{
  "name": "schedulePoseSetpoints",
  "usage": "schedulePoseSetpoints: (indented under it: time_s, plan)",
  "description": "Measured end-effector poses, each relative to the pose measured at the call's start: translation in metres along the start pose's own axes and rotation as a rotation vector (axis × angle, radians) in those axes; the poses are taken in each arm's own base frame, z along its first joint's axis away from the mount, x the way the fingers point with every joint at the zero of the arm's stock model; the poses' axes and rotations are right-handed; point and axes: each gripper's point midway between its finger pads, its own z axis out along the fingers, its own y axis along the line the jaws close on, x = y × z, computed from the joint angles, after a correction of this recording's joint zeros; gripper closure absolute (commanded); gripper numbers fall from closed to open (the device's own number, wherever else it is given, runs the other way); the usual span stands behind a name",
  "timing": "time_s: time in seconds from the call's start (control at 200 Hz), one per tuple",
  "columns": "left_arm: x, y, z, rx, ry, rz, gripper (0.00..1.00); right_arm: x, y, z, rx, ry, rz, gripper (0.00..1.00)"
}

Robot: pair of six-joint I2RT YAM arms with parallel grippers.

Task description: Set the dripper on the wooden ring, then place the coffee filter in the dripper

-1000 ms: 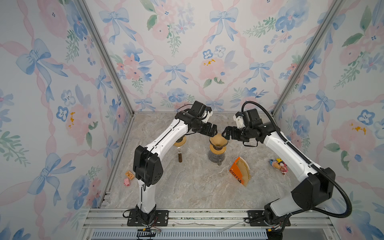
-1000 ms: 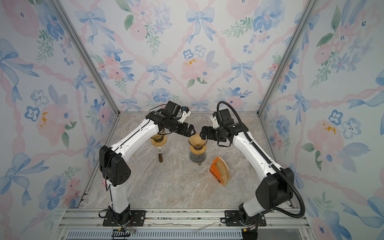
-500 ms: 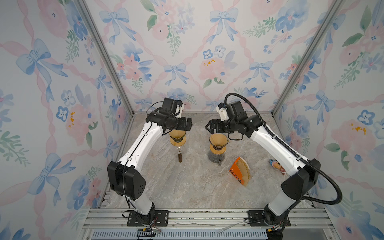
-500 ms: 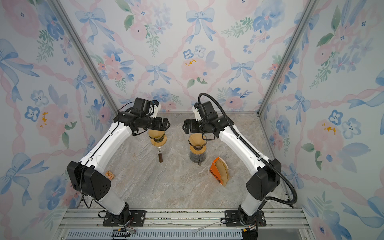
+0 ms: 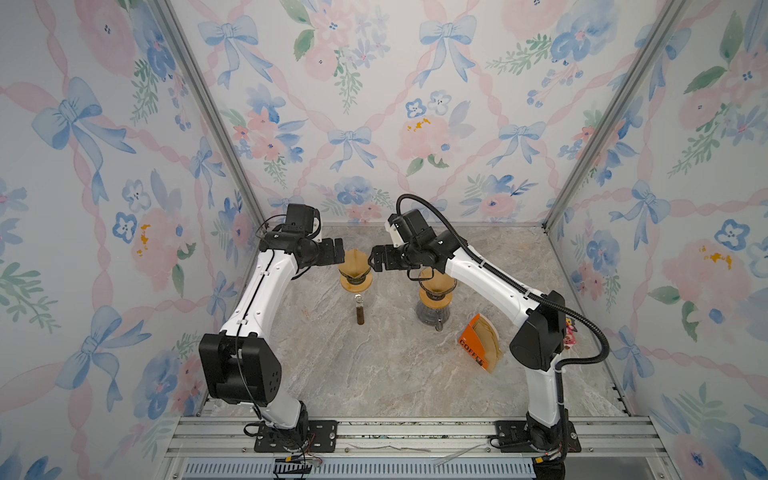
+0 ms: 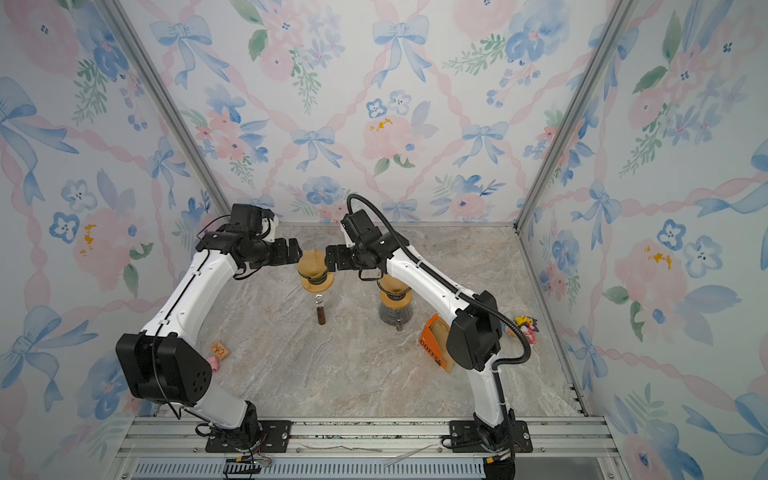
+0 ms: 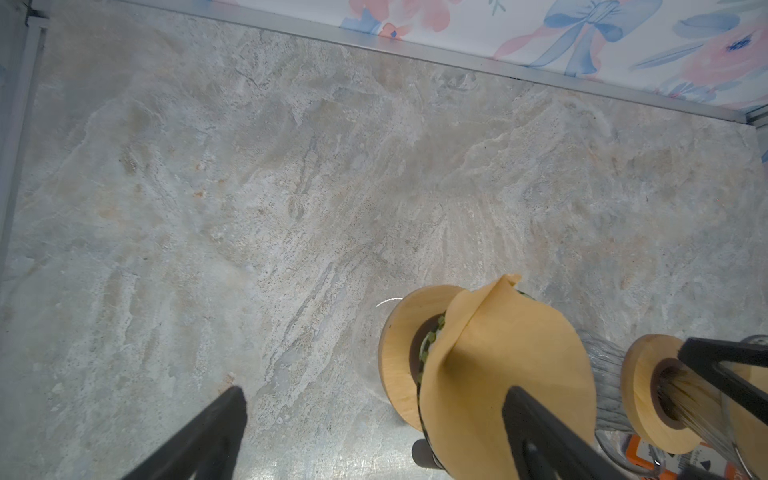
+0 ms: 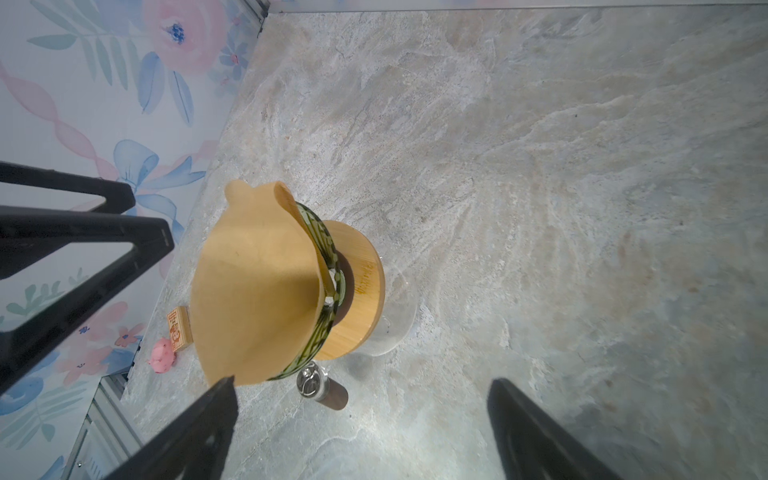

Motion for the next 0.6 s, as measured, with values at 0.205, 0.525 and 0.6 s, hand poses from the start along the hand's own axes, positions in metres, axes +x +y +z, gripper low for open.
schedulePoseSetpoints:
  time_s: [0.205, 0.525, 0.6]
  plan:
    - [0.005, -0.002, 0.013, 0.024, 0.015, -0.003, 0.02, 0.000, -0.003, 0.007, 0.037, -0.011, 0.013, 0.04]
    - [0.009, 0.002, 0.046, 0.031, 0.064, -0.012, 0.03, -0.011, 0.000, 0.030, 0.045, -0.019, 0.016, 0.04]
    - [0.011, 0.005, 0.051, 0.026, 0.075, -0.017, 0.03, -0.010, -0.002, 0.037, 0.051, -0.008, 0.017, 0.04]
